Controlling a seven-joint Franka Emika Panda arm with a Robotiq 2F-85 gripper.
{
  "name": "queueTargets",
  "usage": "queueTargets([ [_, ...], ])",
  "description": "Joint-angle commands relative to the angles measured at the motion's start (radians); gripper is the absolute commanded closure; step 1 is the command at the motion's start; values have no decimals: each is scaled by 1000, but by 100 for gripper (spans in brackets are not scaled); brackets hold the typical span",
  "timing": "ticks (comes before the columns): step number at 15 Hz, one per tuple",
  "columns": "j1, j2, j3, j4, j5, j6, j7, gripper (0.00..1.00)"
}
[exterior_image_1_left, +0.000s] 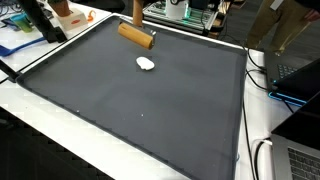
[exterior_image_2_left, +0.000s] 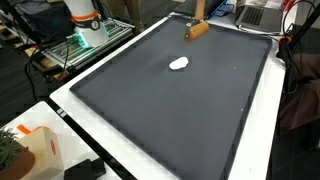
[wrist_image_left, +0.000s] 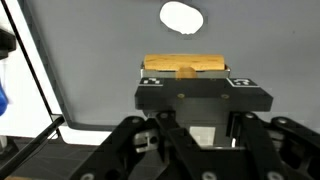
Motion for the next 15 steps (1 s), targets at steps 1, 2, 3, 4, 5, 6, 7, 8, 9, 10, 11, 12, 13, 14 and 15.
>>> queueTargets([
  [1,9,22,-25,44,41,-51,-34,77],
  [2,7,27,-30,51,55,-55,-45,77],
  [3,5,35,-36,63,74,-60,-54,77],
  [4,2,41,-41,75,97,-66,-77,77],
  [5,-1,46,-48,85,117,-68,-90,77],
  [6,-3,50,-54,96,131,-71,-102,77],
  [7,-5,56,-61,107,143,-77,-109,77],
  [8,-8,61,-69,116,151,-80,-115,77],
  [9,-11,66,-76,127,156,-86,-121,77],
  [10,-13,70,-83,134,155,-90,-126,77],
  [11,-14,74,-88,142,154,-96,-135,77],
  [12,-15,78,-93,145,154,-97,-143,77],
  [13,-16,83,-97,150,153,-101,-155,77],
  [14,-16,89,-100,157,149,-105,-159,77],
  [15,-17,93,-102,164,149,-110,-167,77],
])
